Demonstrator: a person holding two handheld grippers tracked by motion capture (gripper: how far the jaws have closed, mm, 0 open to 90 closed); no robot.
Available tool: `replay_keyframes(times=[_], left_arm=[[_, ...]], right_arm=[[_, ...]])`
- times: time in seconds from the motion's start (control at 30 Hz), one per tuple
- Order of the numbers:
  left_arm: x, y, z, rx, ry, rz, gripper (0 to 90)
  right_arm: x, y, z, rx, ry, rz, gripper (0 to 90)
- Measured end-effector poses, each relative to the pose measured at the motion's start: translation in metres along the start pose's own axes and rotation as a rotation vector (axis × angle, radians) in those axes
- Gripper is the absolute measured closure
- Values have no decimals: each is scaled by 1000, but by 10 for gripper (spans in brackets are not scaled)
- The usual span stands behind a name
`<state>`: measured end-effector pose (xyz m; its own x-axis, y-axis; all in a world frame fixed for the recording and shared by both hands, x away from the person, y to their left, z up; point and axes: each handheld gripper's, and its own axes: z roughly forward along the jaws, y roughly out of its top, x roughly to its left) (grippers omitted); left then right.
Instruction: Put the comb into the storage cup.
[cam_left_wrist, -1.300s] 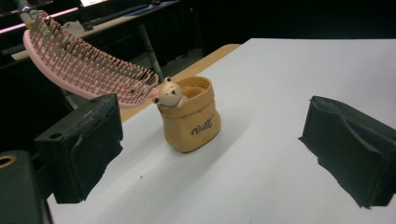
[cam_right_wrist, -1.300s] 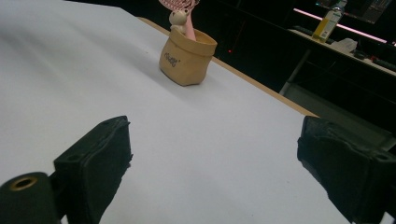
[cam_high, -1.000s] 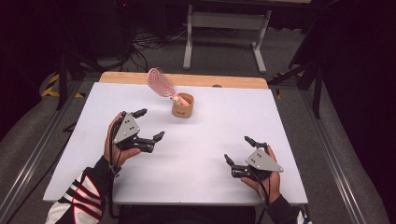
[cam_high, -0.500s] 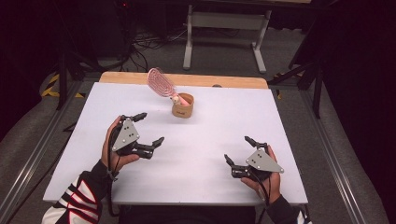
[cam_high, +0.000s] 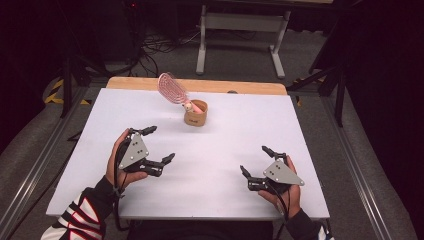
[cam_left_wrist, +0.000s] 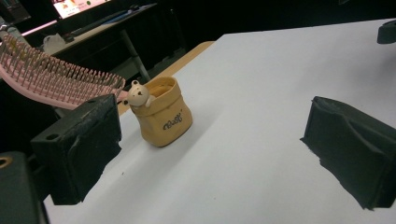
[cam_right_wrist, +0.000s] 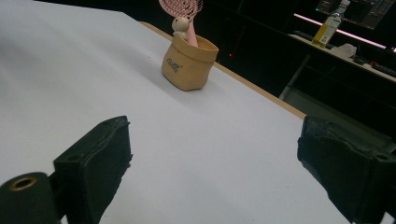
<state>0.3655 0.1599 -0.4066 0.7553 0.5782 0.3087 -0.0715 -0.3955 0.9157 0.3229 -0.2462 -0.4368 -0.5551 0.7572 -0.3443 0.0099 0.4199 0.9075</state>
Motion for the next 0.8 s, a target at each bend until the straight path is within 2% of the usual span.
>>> replay_keyframes(times=[0.27, 0.8], left_arm=[[-3, -7, -6, 13, -5, 2, 50], [-8, -19, -21, 45, 18, 27, 50]], right_arm=[[0, 1, -1, -5, 8, -2, 103], [1, 1, -1, -6, 9, -4, 102]])
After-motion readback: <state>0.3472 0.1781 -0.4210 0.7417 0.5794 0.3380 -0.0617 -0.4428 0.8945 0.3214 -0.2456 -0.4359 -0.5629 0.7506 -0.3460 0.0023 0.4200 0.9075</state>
